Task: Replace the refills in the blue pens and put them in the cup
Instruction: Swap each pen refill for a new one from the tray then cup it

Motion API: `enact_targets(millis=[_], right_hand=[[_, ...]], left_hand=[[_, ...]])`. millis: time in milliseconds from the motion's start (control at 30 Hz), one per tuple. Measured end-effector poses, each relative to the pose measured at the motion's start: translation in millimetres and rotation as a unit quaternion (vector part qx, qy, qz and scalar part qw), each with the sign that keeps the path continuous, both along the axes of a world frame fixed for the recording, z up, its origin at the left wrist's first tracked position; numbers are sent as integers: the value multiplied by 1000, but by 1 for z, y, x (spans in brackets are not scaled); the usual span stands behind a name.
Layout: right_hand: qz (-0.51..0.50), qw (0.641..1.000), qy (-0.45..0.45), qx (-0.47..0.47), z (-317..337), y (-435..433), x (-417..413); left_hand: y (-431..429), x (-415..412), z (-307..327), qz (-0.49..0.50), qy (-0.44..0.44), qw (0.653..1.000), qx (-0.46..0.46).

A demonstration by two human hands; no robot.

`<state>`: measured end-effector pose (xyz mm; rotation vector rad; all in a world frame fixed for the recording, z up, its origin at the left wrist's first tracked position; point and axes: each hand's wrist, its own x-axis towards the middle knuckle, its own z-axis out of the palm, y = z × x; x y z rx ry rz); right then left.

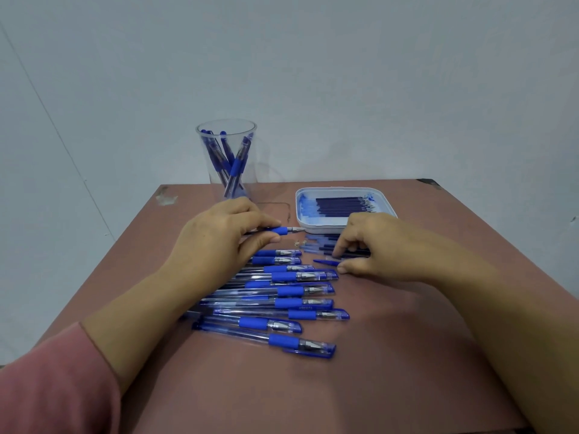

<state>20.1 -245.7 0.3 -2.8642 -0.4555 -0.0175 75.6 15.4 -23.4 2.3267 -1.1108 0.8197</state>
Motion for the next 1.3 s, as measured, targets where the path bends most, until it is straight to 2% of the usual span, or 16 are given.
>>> enact_targets(millis=[200,367,500,867,1033,1300], right_hand=[[6,1000,-16,15,-6,0,1],[8,989,-88,115,-3,-1,4],[48,978,-125,160,-2,10,2],[58,970,-170,162,-4,7,4],[103,960,-201,167,-11,18,5],[99,938,-243,224,-19,27,-2]], left_hand=[[1,2,0,-11,15,1000,-21],[1,2,0,-20,14,1000,-18],[0,1,-1,-32,14,999,-17],[0,0,0,-35,9,999,-19],[-6,-6,-1,-61,25,998,-11],[-10,-13,-3,-68,15,997,-22]])
